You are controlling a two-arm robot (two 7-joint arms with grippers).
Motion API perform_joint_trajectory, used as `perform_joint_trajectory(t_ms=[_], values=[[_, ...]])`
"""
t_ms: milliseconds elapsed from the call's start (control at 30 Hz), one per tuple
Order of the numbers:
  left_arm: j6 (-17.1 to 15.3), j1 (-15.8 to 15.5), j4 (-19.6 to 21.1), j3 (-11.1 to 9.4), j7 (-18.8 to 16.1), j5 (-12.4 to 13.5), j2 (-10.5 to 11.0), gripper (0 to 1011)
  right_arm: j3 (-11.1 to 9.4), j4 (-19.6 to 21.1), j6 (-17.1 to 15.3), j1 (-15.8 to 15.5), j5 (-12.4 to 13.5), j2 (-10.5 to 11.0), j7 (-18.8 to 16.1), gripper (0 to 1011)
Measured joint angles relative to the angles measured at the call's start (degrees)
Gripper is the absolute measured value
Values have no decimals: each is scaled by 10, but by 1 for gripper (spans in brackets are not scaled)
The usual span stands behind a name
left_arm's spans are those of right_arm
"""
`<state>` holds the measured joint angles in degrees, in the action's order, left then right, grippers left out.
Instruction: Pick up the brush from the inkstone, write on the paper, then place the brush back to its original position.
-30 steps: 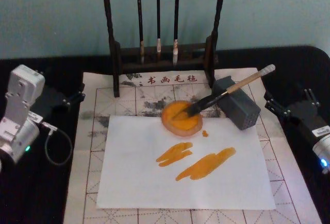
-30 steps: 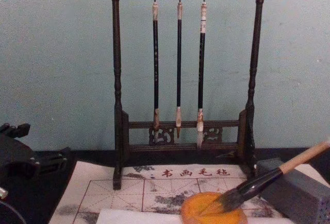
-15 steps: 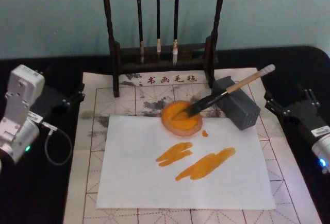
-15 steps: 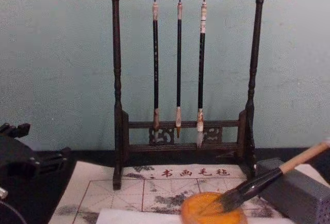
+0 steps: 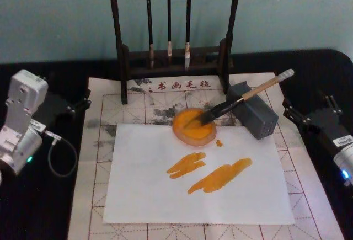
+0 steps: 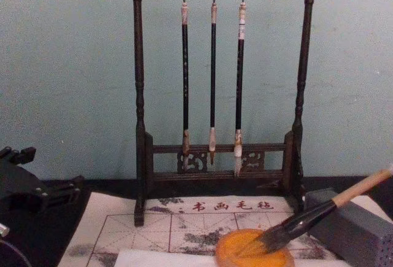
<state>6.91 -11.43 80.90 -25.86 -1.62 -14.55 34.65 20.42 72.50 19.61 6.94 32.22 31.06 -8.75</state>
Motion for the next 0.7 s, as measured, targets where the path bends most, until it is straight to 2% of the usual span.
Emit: perform_joint_trajectory(t_ms=[700], values=[[0,0,0,0,0,0,0,1001,0,0,1,0,0,1,-1,1000]])
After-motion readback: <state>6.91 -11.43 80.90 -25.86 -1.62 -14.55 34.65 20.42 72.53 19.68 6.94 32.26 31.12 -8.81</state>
